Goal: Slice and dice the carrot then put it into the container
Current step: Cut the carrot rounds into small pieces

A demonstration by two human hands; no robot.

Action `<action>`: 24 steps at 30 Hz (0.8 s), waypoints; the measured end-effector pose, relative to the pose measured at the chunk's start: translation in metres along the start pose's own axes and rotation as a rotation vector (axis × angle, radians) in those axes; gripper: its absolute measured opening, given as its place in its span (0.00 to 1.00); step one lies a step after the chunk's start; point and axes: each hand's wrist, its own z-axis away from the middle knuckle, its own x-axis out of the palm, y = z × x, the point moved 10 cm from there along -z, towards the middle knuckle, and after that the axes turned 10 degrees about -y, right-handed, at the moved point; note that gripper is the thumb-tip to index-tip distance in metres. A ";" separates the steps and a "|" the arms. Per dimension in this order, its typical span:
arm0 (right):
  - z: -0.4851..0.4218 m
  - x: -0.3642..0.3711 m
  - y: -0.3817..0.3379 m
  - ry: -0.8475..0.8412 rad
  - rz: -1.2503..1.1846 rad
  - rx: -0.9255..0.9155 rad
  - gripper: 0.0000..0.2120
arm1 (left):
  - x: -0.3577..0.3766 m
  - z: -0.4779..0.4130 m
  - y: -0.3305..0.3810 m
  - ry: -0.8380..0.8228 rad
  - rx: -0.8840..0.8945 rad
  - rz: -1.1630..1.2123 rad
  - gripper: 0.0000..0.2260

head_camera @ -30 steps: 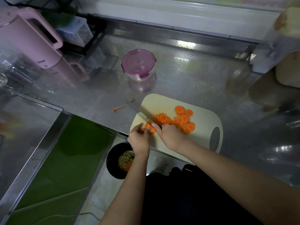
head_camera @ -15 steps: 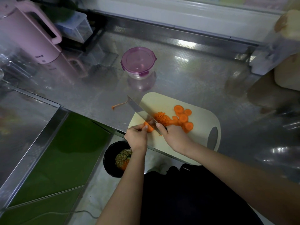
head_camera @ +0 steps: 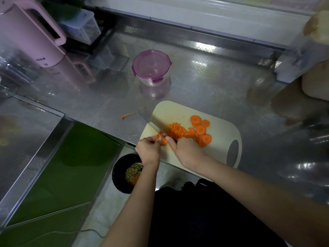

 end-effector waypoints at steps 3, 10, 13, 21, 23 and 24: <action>-0.006 0.002 0.001 -0.033 -0.007 0.045 0.28 | 0.000 -0.001 0.001 -0.005 0.005 -0.007 0.06; -0.010 0.008 0.000 -0.026 0.032 0.107 0.31 | 0.000 0.000 0.003 -0.017 0.025 -0.015 0.06; -0.013 0.010 0.002 -0.027 0.034 0.124 0.31 | 0.000 0.000 0.004 -0.021 0.025 -0.027 0.07; -0.011 0.011 0.008 -0.008 0.006 0.076 0.30 | 0.000 0.001 0.006 -0.031 0.025 -0.021 0.05; -0.012 0.009 0.009 -0.032 -0.020 0.064 0.29 | 0.000 0.002 0.005 -0.039 0.015 -0.013 0.05; -0.013 0.008 0.008 -0.046 -0.029 0.059 0.29 | 0.000 0.001 0.005 -0.041 0.011 -0.011 0.05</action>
